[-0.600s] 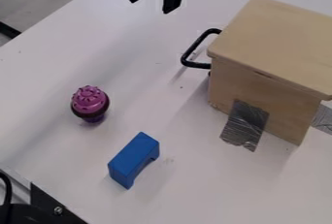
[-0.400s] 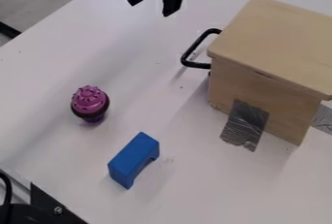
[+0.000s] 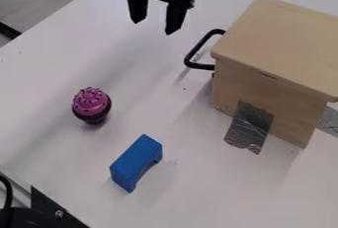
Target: Open the drawer
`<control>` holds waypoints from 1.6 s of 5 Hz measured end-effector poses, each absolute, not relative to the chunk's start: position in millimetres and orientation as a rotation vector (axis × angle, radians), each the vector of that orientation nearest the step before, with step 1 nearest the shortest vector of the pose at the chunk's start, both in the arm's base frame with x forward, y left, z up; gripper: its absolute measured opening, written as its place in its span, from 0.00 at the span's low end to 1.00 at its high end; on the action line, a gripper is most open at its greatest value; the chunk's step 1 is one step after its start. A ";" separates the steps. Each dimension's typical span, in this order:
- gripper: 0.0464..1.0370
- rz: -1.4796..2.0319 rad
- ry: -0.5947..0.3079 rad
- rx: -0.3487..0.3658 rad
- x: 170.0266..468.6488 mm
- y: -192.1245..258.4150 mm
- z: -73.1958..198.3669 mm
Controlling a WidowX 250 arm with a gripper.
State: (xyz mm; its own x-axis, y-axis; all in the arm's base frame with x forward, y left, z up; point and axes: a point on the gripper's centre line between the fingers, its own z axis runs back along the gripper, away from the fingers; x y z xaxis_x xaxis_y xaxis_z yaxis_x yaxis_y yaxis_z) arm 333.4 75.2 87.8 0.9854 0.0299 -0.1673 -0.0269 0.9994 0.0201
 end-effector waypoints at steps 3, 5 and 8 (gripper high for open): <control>0.96 0.075 0.238 -0.015 342.6 61.6 58.1; 0.96 0.109 0.255 -0.028 337.9 57.8 51.6; 0.96 0.154 0.260 -0.040 332.5 51.7 42.8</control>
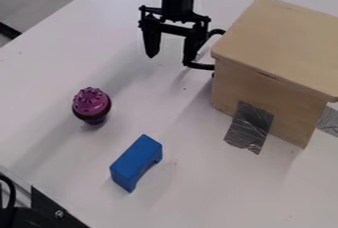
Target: Open the drawer
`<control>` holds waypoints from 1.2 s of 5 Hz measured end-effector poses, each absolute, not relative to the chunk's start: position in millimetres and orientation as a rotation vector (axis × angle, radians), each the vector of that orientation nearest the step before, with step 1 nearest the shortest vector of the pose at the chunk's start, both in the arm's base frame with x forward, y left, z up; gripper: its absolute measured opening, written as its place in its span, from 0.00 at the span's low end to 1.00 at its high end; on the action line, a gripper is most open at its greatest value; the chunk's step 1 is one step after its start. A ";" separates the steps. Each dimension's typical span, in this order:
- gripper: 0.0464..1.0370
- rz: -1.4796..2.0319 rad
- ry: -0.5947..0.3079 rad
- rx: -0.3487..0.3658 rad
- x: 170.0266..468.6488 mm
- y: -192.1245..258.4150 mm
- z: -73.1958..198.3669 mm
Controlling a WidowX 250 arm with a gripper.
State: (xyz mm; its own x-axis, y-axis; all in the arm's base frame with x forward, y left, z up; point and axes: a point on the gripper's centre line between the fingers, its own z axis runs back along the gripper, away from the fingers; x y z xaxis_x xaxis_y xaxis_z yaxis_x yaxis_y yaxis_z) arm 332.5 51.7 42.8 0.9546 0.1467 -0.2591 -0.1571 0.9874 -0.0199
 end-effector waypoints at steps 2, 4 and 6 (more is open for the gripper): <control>0.96 0.172 0.242 -0.036 337.8 49.6 46.2; 0.96 0.177 0.253 -0.007 353.3 56.1 33.5; 0.92 0.188 0.275 -0.006 354.4 59.5 27.6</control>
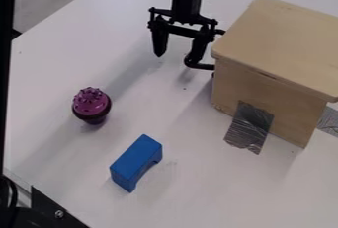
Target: Open the drawer
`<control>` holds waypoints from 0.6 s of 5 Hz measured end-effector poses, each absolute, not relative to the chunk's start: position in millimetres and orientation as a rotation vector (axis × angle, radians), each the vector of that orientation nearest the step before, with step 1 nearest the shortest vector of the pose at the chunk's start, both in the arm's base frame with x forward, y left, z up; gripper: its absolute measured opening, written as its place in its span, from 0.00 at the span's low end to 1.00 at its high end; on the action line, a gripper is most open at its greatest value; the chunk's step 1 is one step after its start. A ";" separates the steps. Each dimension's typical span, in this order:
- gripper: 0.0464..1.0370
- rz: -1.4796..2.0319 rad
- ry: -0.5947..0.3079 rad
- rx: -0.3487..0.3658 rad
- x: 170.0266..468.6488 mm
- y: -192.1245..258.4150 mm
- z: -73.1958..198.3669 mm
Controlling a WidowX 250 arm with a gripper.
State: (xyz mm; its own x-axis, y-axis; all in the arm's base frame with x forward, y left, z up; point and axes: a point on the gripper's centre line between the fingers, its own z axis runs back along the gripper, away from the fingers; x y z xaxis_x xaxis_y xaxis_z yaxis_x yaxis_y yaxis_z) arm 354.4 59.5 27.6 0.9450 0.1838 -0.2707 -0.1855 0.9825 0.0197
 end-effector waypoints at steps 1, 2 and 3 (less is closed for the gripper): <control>0.65 0.184 0.274 -0.006 355.3 58.5 27.6; 0.36 0.187 0.268 0.000 356.4 59.4 28.0; 0.14 0.182 0.267 0.008 356.8 61.5 29.0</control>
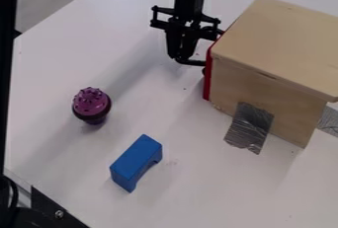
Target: Open the drawer
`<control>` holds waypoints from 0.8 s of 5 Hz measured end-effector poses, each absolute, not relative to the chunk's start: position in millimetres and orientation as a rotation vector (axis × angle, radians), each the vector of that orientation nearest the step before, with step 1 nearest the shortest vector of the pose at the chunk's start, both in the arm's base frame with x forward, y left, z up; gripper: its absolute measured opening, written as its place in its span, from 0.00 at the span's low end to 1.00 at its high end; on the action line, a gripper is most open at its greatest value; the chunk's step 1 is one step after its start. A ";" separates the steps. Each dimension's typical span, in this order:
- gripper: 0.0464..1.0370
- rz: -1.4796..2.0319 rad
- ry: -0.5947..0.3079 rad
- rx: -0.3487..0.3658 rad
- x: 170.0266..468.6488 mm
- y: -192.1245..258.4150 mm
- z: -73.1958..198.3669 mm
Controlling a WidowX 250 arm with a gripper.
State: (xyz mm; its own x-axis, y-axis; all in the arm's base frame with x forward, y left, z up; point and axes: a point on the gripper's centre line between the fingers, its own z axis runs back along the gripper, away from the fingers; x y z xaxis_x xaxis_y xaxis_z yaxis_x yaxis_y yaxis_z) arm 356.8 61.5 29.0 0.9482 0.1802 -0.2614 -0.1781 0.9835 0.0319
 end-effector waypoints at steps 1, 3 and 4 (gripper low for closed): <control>0.07 0.182 0.268 0.025 355.8 67.9 29.1; 0.07 0.206 0.253 0.036 364.0 92.9 36.7; 0.07 0.225 0.251 0.049 363.4 108.3 37.5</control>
State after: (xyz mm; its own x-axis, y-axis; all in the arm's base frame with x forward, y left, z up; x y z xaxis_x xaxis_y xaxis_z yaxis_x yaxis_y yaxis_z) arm 363.4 108.3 37.5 0.9437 0.2267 -0.2410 -0.2144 0.9738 0.0765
